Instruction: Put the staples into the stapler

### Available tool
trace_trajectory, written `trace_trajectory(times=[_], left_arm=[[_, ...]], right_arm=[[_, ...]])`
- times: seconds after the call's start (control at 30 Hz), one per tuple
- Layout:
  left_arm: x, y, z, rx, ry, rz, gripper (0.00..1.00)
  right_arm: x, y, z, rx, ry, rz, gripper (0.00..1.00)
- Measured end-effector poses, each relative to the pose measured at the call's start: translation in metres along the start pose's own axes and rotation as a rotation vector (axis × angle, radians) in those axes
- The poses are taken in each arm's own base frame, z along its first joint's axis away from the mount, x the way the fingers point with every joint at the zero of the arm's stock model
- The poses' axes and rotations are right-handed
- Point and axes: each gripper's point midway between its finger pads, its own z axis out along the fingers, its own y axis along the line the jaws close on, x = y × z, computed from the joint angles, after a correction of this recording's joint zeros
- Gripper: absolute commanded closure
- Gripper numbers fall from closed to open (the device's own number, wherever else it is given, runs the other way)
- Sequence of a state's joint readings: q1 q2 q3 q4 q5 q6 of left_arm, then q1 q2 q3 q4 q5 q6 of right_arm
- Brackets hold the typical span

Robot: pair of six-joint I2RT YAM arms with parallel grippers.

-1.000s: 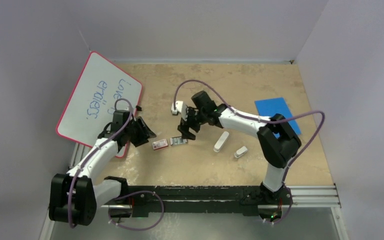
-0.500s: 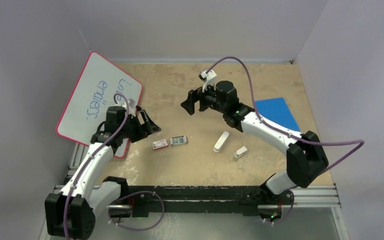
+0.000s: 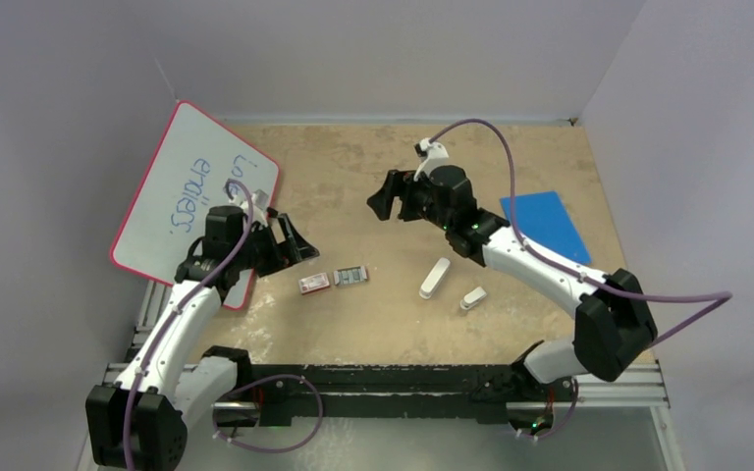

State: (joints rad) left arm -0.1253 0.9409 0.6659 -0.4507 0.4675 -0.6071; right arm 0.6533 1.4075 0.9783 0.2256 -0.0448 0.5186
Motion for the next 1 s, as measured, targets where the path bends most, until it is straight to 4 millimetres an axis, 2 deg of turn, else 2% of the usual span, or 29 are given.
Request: trace_trajectory(times=[0.07,0.2,0.4,0.53,0.63,0.73,0.87,1.0], left_arm=[[0.001,-0.001,0.0,0.005,0.003,0.0,0.17],[0.002,-0.003,-0.001,0.019,0.011,0.0,0.17],[0.002,-0.013,-0.001,0.072,0.018,0.012,0.18],[0.001,-0.018,-0.001,0.106,0.019,0.022,0.19],[0.002,-0.021,-0.001,0.123,0.02,0.026,0.19],[0.002,-0.024,0.0,0.145,0.022,0.032,0.2],[0.007,-0.028,0.0,0.181,0.038,0.031,0.22],[0.011,-0.031,0.002,0.22,0.059,0.032,0.22]], right_arm=[[-0.009,-0.005,0.006,0.05,-0.013,-0.009,0.01],[-0.003,-0.032,0.001,0.2,-0.005,0.006,0.01],[0.025,-0.075,-0.017,0.575,0.049,0.1,0.02],[0.062,-0.098,-0.036,0.761,0.112,0.174,0.12],[0.087,-0.106,-0.054,0.804,0.146,0.215,0.2],[0.102,-0.108,-0.069,0.813,0.166,0.262,0.25],[0.116,-0.107,-0.074,0.803,0.181,0.327,0.27],[0.147,-0.111,-0.077,0.797,0.234,0.409,0.29]])
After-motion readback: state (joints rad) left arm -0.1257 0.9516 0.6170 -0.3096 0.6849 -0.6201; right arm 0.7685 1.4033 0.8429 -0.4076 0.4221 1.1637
